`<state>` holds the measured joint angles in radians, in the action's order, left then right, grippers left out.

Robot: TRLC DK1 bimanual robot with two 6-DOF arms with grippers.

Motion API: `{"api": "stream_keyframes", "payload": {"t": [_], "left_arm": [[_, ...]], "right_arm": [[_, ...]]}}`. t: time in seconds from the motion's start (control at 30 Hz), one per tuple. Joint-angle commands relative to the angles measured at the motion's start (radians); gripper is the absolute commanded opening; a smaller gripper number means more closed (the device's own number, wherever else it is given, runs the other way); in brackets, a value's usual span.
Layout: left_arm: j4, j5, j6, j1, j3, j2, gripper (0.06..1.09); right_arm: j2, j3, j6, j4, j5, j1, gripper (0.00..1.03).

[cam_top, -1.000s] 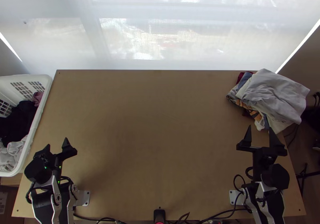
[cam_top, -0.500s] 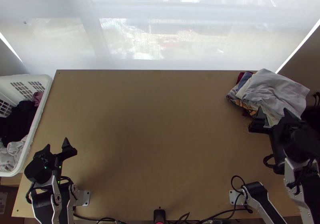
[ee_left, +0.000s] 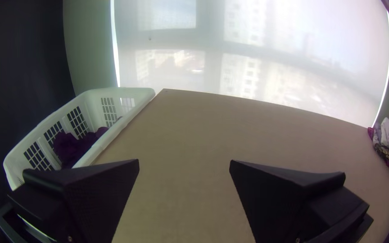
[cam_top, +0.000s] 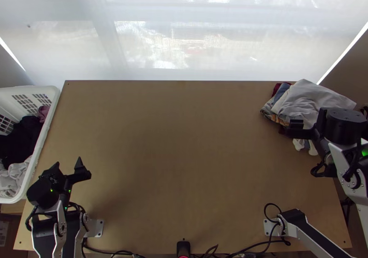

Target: Fold the t-shirt

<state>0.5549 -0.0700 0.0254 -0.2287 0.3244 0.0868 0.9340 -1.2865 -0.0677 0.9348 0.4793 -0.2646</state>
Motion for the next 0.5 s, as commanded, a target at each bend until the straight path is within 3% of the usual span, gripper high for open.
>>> {"api": "stream_keyframes", "payload": {"t": [0.0, 0.23, 0.47], "left_arm": [[-0.006, -0.019, -0.027, -0.075, 0.225, 0.370, 1.04], [-0.087, -0.019, 0.042, -0.371, 0.578, 0.890, 1.05], [-0.090, -0.019, 0.048, -0.535, 0.825, 1.291, 1.05]], "right_arm": [[0.063, -0.080, -0.006, 0.064, 0.001, -0.002, 0.98], [0.063, -0.086, -0.007, 0.088, -0.001, 0.004, 0.98], [0.055, -0.117, -0.009, 0.122, -0.002, 0.011, 0.98]]}}
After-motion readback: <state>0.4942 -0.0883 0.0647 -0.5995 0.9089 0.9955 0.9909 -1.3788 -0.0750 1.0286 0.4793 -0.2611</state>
